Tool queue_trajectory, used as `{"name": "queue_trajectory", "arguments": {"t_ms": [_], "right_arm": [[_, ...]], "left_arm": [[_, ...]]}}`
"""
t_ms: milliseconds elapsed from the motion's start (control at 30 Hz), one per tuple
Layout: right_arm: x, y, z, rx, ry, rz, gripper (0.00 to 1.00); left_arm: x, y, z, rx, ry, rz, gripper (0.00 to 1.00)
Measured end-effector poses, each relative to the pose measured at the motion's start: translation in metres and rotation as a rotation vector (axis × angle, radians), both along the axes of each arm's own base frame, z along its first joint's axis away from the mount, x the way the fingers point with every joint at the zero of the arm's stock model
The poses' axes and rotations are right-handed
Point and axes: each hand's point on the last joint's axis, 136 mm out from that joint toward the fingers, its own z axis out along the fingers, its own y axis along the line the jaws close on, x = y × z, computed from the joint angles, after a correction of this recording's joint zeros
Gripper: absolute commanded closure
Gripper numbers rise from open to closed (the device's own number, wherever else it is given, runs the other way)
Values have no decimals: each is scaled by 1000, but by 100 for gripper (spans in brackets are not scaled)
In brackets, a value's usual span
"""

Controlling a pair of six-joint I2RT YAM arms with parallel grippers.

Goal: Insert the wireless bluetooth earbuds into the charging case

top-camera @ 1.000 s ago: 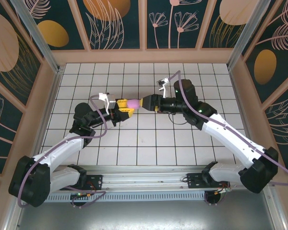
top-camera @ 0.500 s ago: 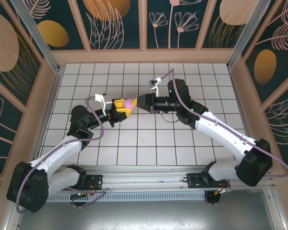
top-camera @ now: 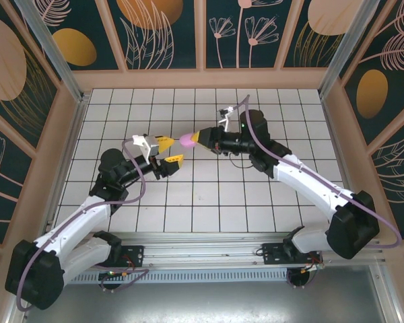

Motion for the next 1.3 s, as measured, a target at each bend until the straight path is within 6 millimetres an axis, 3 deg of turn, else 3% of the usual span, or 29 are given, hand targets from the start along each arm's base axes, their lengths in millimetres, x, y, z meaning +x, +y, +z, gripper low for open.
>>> {"name": "queue_trajectory", "arguments": {"t_ms": [167, 467, 633, 833, 1067, 1167, 1300], "right_arm": [[47, -34, -35, -63, 38, -138, 89], [117, -78, -166, -242, 226, -251, 92], [150, -95, -214, -297, 271, -271, 93], [178, -118, -239, -305, 285, -298, 93], [200, -124, -246, -321, 244, -295, 91], [199, -125, -248, -337, 236, -285, 83], [199, -127, -249, -366, 230, -283, 63]], "left_arm": [[12, 22, -9, 26, -19, 175, 23], [28, 40, -24, 88, -6, 317, 22], [31, 44, -35, 107, 11, 343, 21], [37, 44, -49, 133, 43, 353, 21], [44, 40, -68, 158, 82, 347, 21], [46, 39, -71, 163, 89, 346, 21], [46, 38, -70, 159, 85, 343, 21]]}}
